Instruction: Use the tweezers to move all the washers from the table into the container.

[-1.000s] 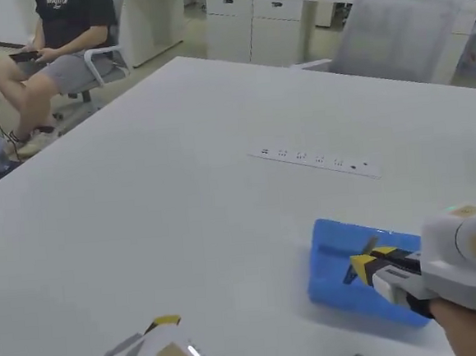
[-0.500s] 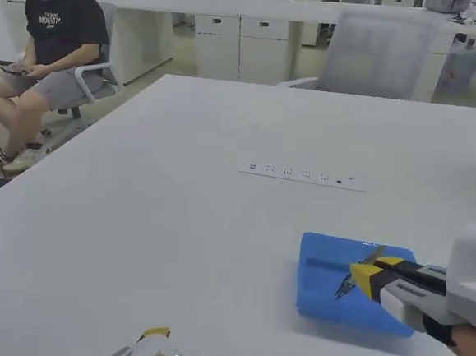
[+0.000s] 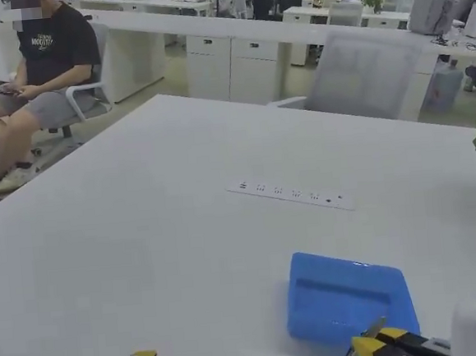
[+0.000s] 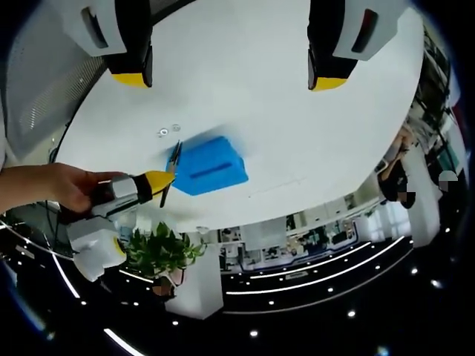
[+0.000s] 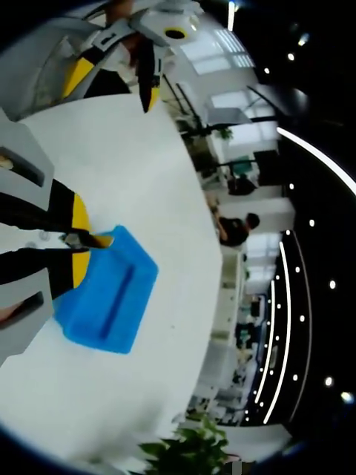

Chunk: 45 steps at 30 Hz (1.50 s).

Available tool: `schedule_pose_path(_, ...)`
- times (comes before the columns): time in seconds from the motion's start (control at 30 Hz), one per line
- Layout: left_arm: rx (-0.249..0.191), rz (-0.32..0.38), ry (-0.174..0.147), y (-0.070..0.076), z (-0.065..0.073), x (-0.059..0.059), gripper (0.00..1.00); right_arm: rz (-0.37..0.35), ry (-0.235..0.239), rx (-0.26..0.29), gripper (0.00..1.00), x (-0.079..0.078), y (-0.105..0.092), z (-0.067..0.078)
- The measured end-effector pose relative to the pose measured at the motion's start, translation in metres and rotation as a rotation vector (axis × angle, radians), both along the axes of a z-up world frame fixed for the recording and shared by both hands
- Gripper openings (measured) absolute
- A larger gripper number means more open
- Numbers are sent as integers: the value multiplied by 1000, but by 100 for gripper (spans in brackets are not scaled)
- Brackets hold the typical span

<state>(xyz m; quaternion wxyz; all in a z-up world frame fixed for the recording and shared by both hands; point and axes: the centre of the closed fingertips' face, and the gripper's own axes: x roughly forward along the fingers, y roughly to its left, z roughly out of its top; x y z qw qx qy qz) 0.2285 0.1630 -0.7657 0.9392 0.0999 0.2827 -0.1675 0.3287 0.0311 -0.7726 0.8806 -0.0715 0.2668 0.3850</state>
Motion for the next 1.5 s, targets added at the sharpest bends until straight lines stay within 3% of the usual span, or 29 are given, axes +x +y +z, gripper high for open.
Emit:
schedule_pose_path(0.5,-9,12,6,-1,0,-5,88,23,25,-53,3,-5,0,-24)
schedule_pose_path(0.93,-6,12,7,-3,0,-5,87,50,16,-71,2,-1,2,-26)
schedule_pose_path(1.2,-10,21,10,-2,1,-6,87,14,31,-39,1,1,-3,-15)
schedule_pose_path(1.3,-47,41,1,0,6,-4,87,9,7,-43,1,3,-4,-7)
schedule_pose_path(1.5,-44,46,6,0,5,-5,87,4,-23,-7,1,12,-5,16)
